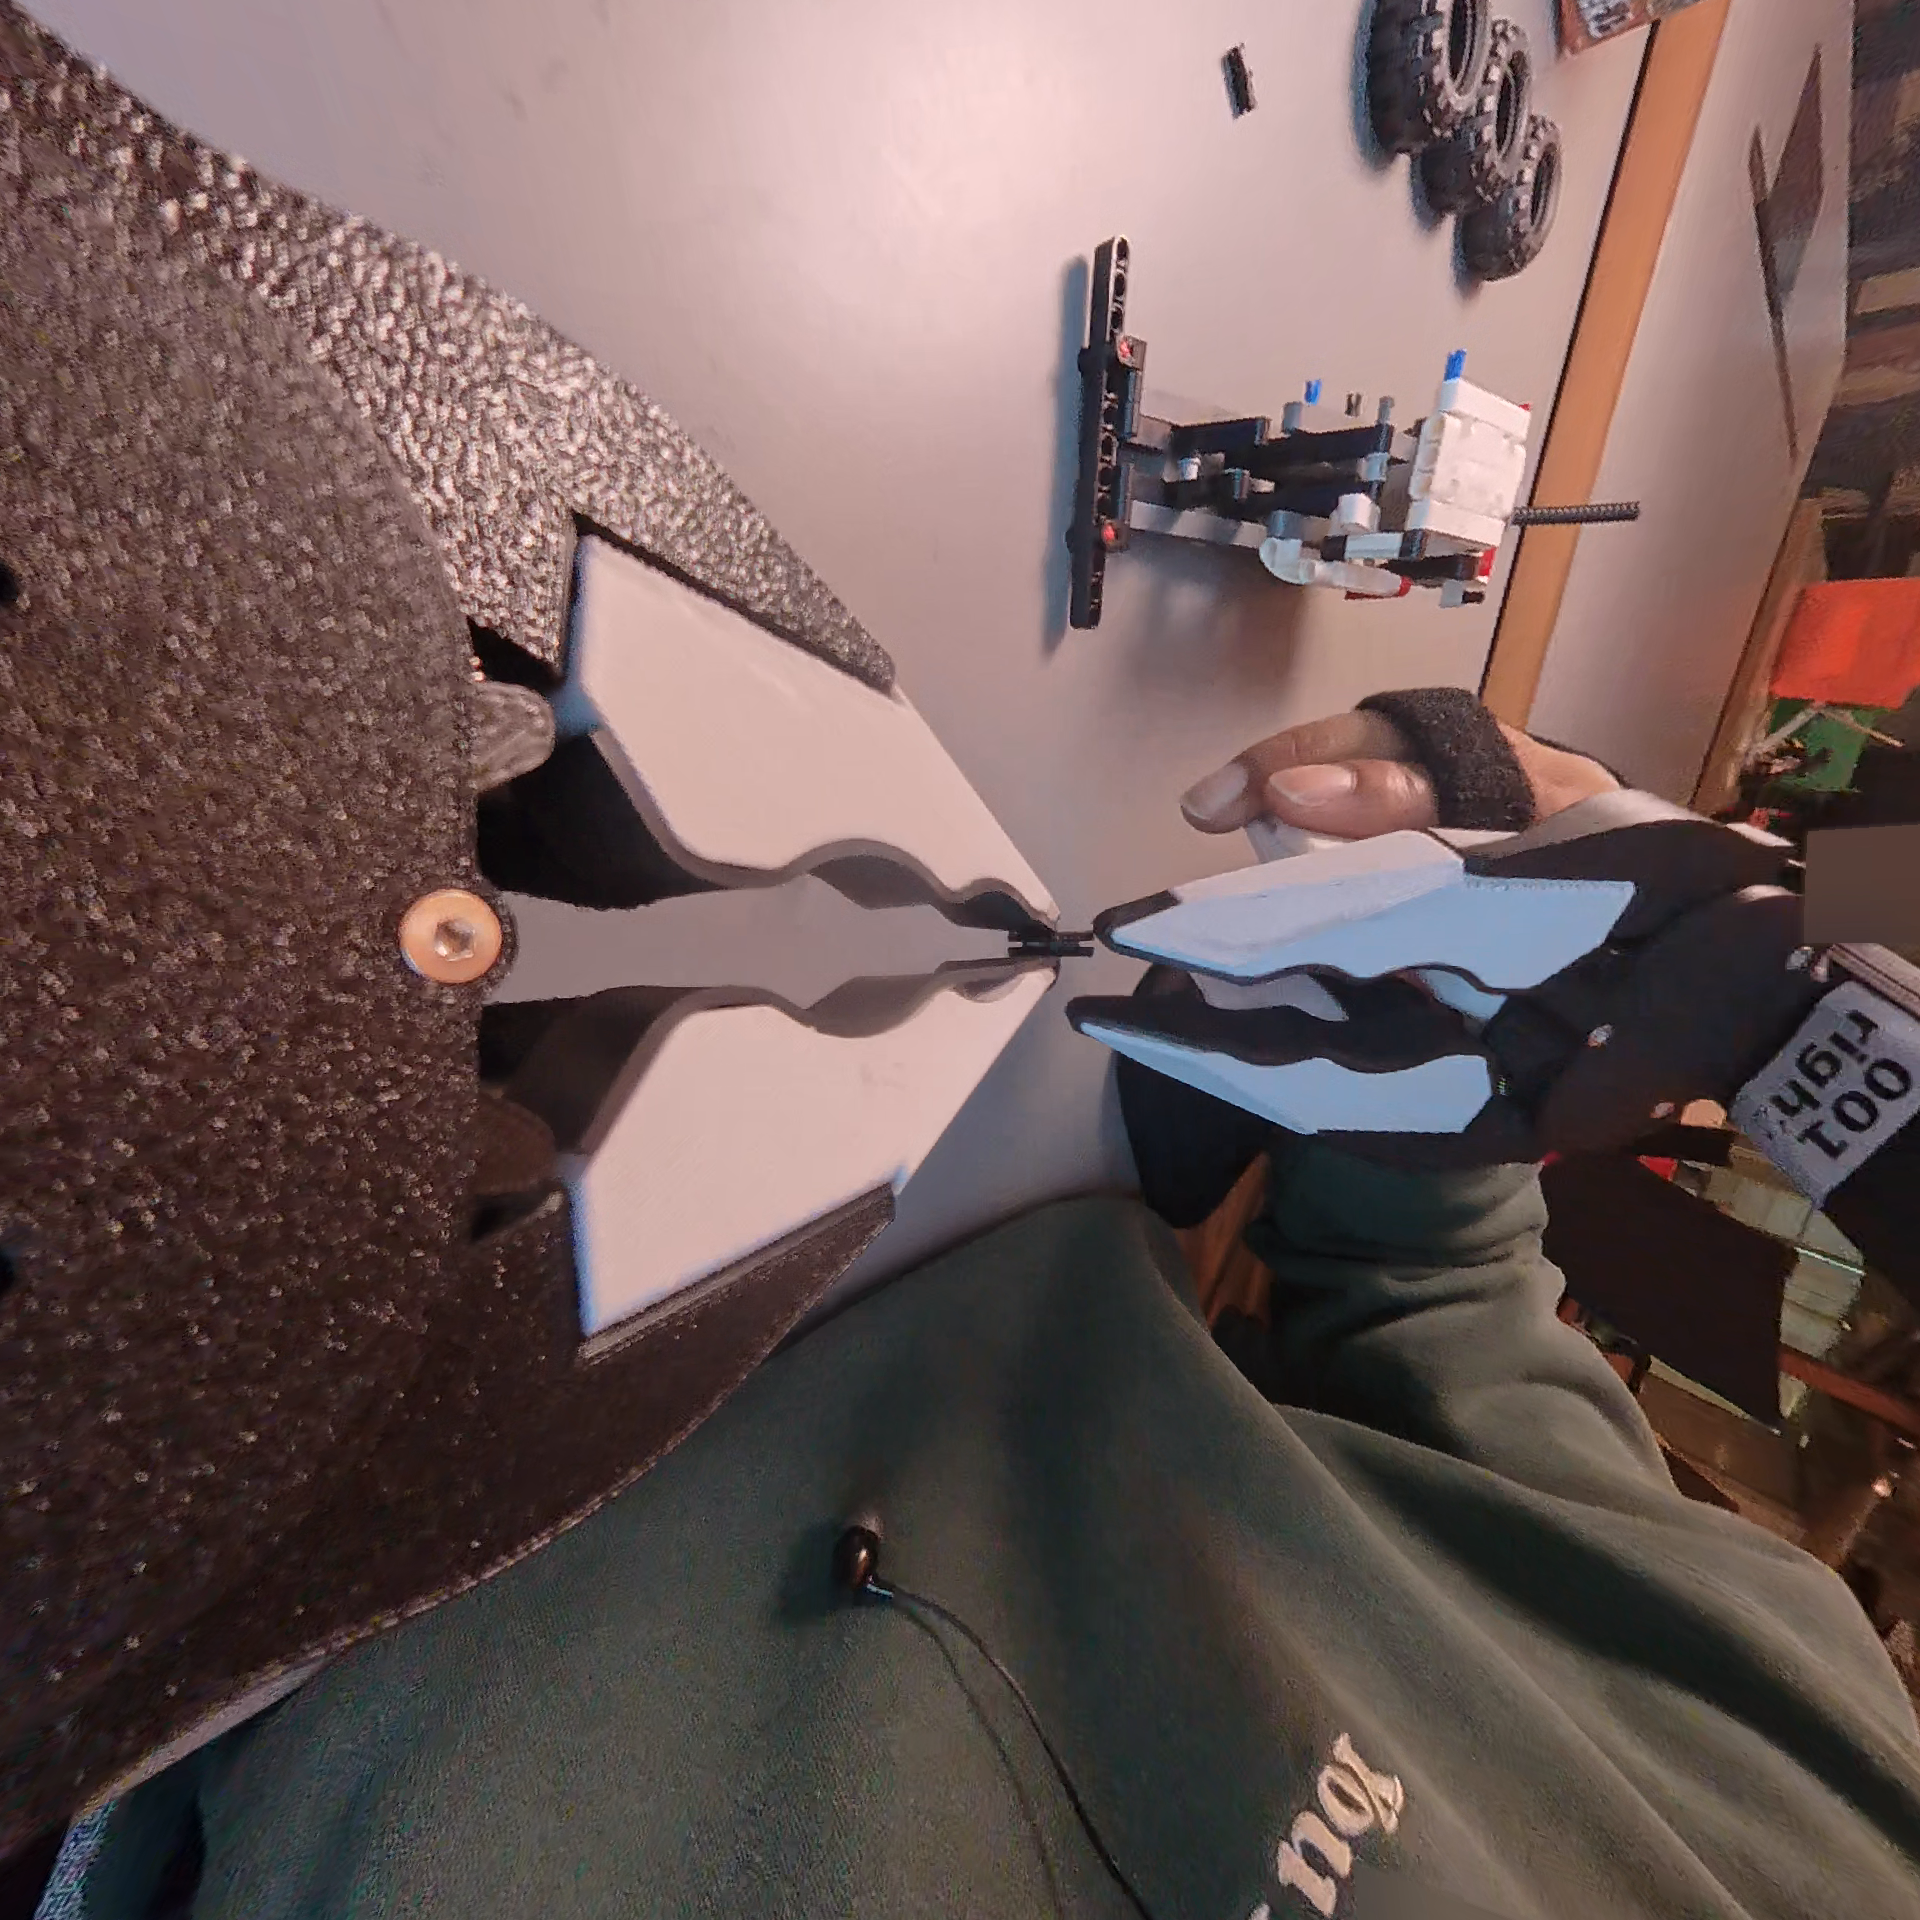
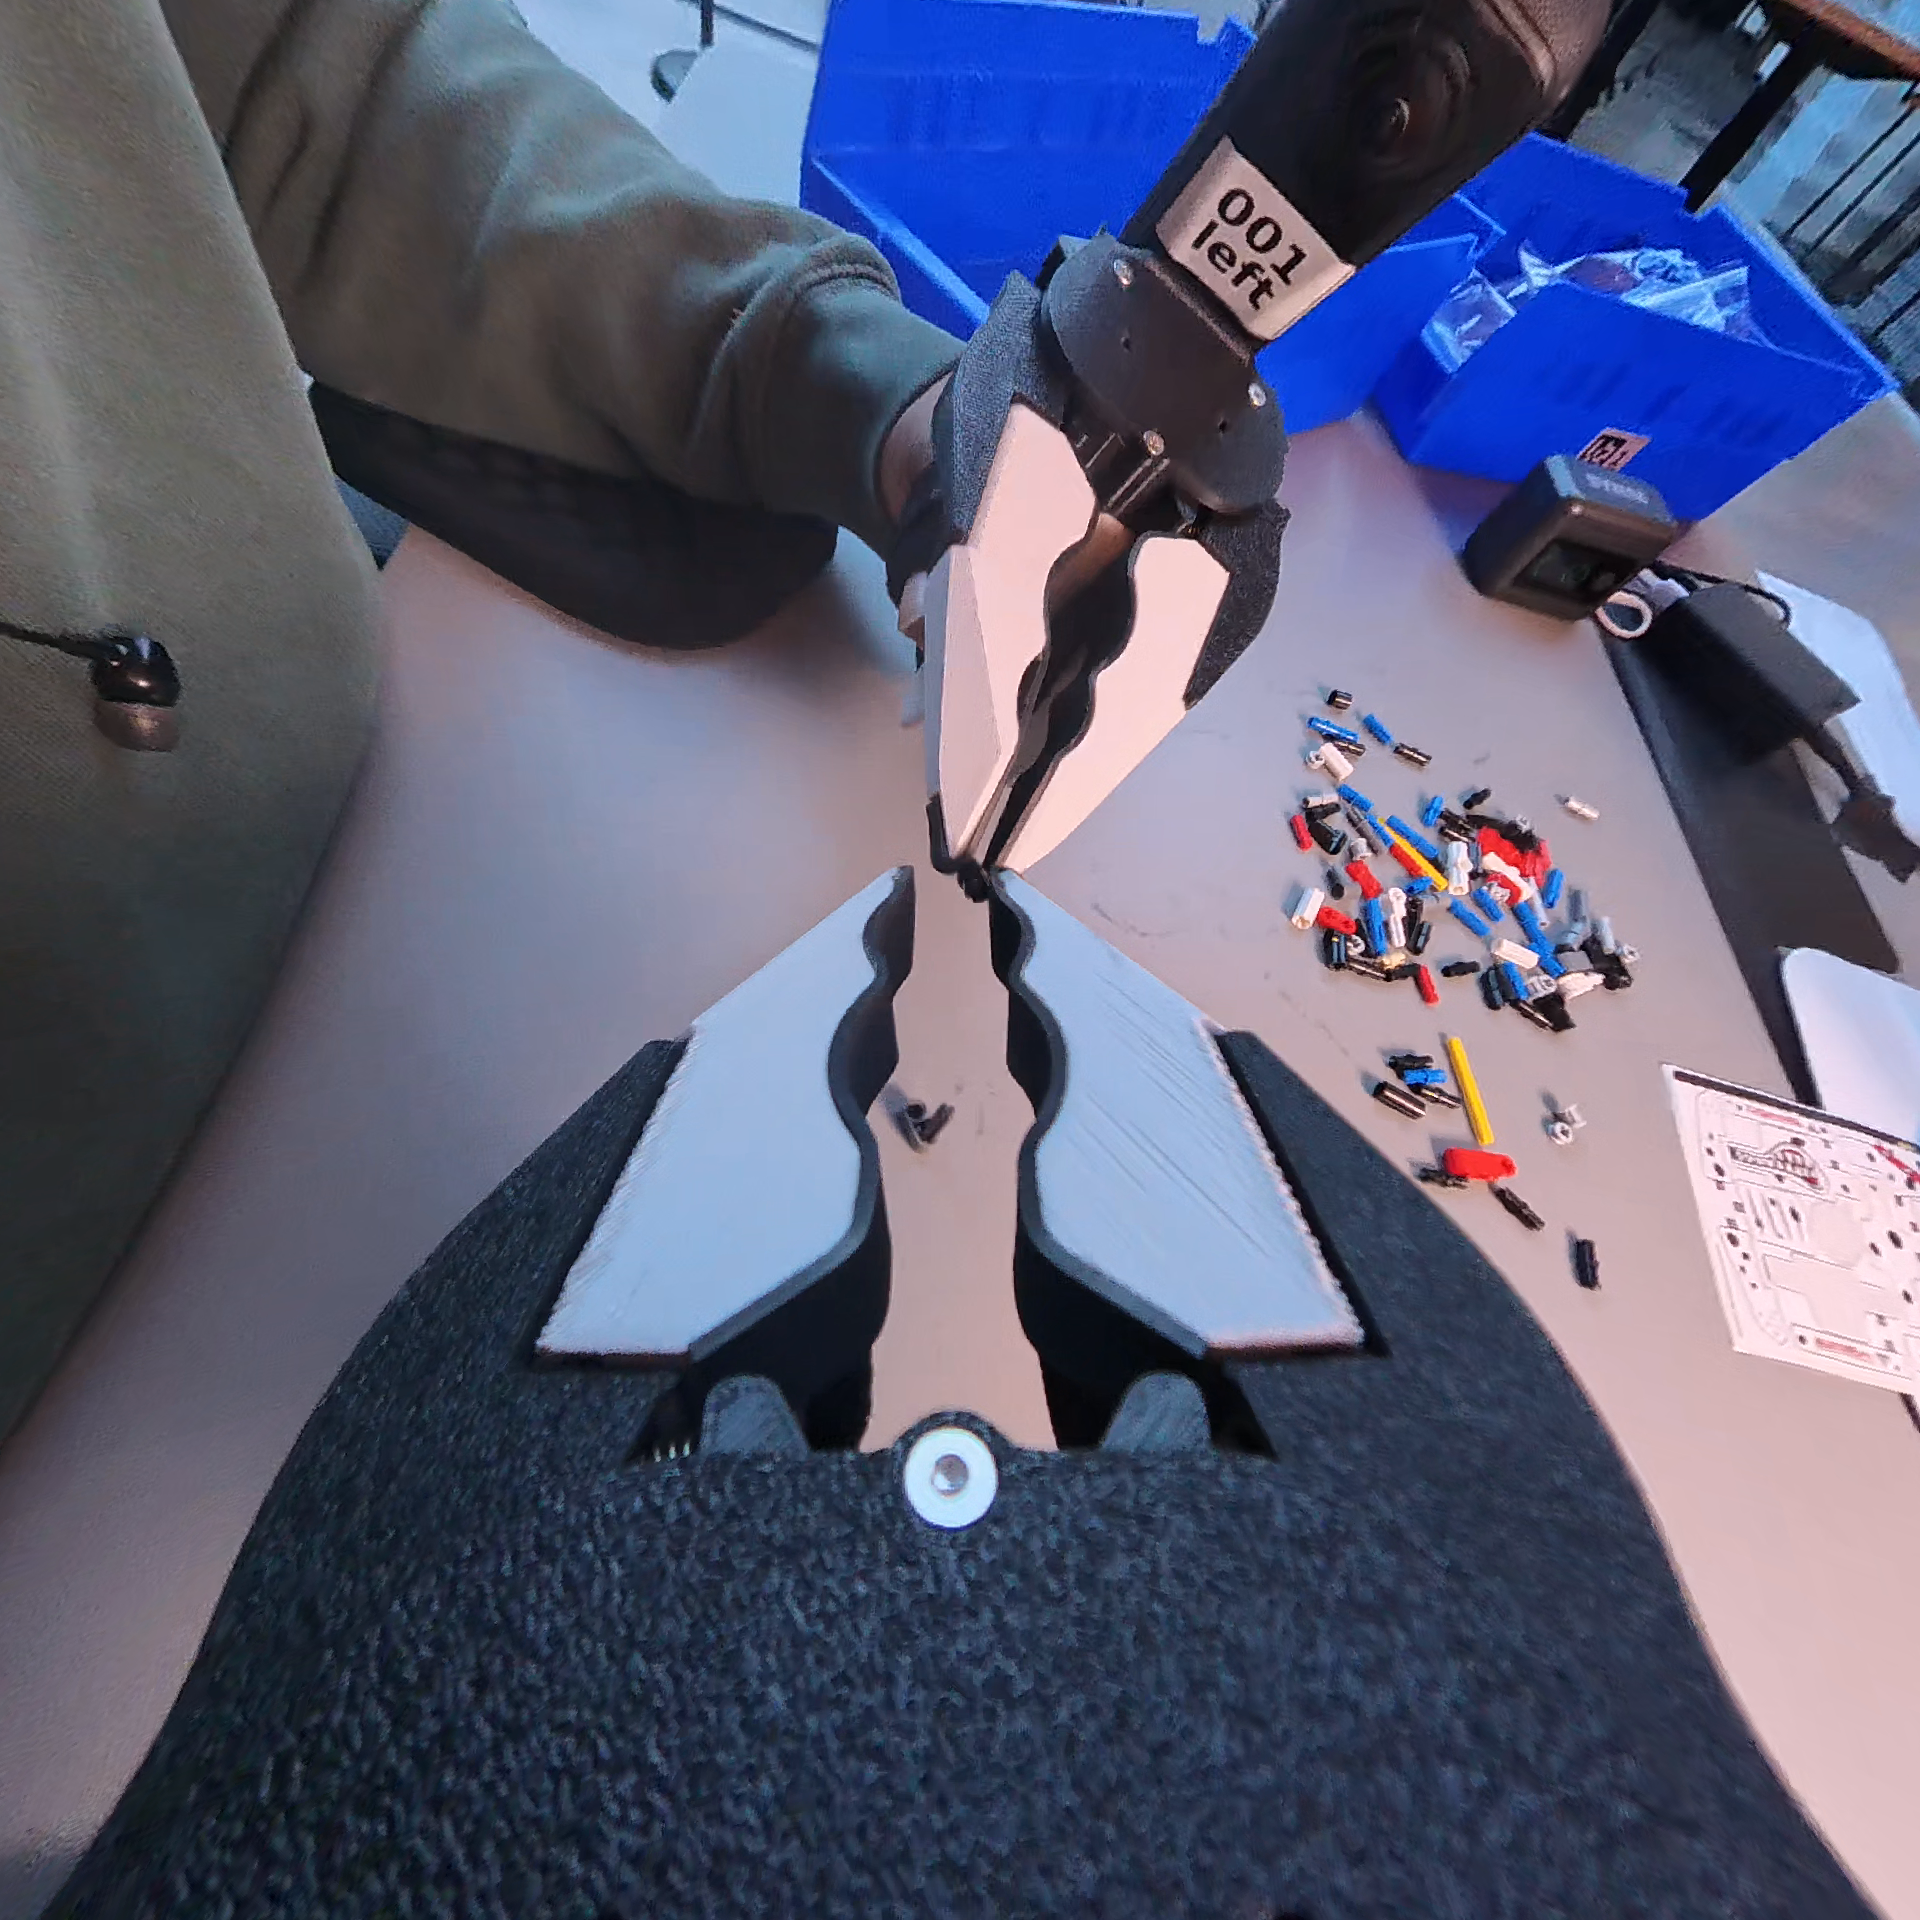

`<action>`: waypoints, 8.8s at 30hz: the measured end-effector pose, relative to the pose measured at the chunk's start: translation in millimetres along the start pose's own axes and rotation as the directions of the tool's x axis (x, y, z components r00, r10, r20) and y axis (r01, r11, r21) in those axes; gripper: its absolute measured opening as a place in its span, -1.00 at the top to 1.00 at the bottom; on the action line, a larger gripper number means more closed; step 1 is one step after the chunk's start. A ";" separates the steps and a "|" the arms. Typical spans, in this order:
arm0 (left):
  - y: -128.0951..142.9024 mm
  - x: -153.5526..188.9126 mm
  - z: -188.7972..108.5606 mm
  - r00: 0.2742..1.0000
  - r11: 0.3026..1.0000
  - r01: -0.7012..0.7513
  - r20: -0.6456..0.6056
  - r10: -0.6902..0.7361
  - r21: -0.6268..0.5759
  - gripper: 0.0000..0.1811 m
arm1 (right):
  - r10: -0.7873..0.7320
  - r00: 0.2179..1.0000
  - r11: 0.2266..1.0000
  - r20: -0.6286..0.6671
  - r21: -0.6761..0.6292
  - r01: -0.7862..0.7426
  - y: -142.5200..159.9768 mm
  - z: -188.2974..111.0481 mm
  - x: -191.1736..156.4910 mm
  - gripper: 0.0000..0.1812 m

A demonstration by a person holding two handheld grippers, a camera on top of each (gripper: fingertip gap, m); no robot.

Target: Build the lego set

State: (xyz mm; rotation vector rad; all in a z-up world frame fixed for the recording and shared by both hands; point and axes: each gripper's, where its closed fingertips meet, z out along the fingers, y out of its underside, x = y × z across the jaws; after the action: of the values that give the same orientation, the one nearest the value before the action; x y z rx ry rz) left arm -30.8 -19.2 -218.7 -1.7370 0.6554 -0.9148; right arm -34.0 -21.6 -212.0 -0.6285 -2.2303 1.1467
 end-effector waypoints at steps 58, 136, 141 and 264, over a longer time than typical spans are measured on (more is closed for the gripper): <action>85.1 -42.6 30.4 0.941 0.870 0.015 0.302 0.155 -0.493 0.86 | -0.182 0.872 0.626 0.454 -0.630 0.459 90.7 25.7 -6.9 0.96; 85.1 -39.1 30.9 0.948 0.879 0.053 0.300 0.105 -0.474 0.81 | -0.101 0.954 0.745 0.281 -0.614 0.260 87.9 23.6 -3.2 0.64; 86.5 -32.5 32.8 0.957 0.872 0.017 0.260 0.127 -0.489 0.80 | -0.092 0.971 0.797 0.221 -0.568 0.205 85.7 19.2 -8.3 0.61; -1.5 -157.4 -179.3 0.294 0.987 -0.069 0.949 -0.117 0.143 0.42 | 0.430 0.278 0.897 -0.859 0.370 -0.242 56.9 -70.7 446.3 1.00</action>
State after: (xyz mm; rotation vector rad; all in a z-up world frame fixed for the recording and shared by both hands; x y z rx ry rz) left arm -267.5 9.2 -225.8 -1.7636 -0.2890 0.2194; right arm -309.2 327.0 -111.0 -1.3319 -0.9684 0.7721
